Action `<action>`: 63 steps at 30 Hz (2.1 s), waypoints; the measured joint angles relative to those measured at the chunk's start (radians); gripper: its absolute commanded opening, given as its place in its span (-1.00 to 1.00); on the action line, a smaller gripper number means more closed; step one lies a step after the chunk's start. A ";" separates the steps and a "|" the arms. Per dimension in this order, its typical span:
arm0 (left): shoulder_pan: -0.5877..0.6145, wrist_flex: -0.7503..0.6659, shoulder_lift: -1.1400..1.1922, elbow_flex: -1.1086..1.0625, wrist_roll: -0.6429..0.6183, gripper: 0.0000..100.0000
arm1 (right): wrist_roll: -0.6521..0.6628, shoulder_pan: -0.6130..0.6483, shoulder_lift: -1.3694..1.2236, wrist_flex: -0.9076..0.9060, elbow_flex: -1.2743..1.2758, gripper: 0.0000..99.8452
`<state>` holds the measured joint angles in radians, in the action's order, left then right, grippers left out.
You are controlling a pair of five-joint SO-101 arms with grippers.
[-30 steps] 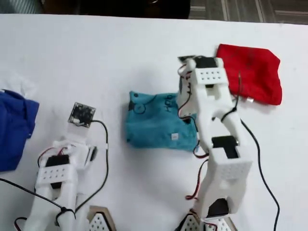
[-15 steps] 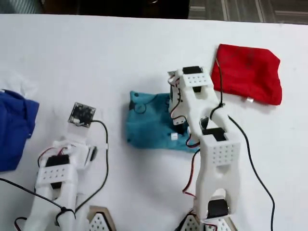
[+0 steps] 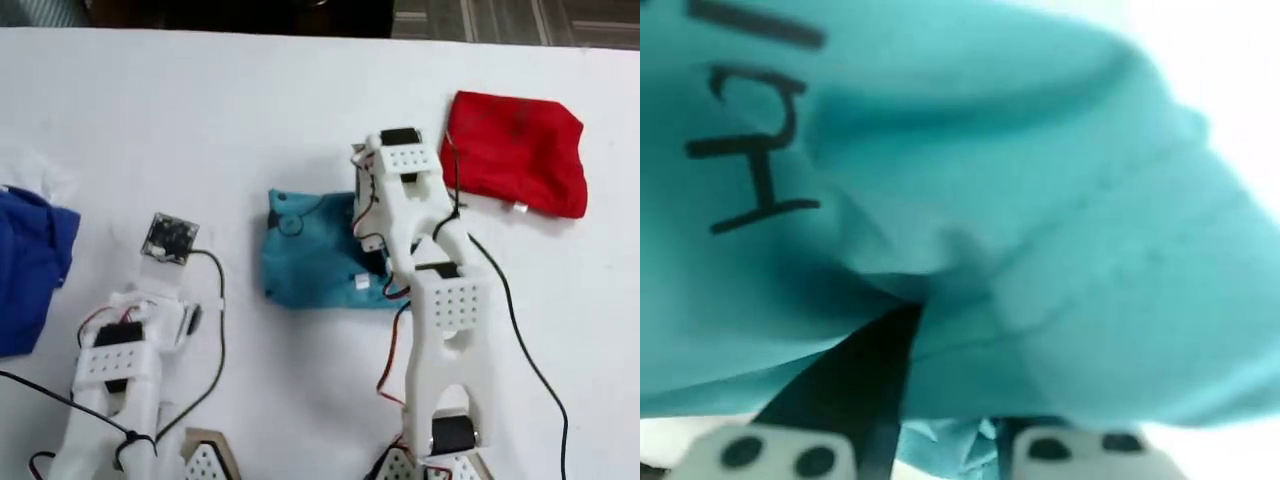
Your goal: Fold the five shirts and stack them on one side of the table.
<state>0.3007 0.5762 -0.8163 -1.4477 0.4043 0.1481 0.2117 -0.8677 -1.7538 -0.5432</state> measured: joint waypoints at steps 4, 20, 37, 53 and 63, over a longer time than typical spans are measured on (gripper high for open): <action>0.000 0.000 0.000 0.000 0.000 -0.50 | 0.077 -0.002 0.063 0.003 -0.012 -0.96; 0.000 0.000 0.000 0.000 0.000 -0.50 | 0.423 -0.311 0.270 0.012 -0.522 -0.96; 0.000 0.000 0.000 0.000 0.000 -0.50 | 0.651 -0.605 -0.052 0.334 -0.686 -0.96; 0.000 0.000 0.000 0.000 0.000 -0.50 | 0.681 -0.646 -0.180 0.486 -0.686 -0.36; 0.000 0.000 0.000 0.000 0.000 -0.50 | 0.511 -0.660 -0.180 0.488 -0.910 -0.34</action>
<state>0.3007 0.5762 -0.8163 -1.4477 0.4043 0.6590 -0.4480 -1.0472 -1.2658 -1.4530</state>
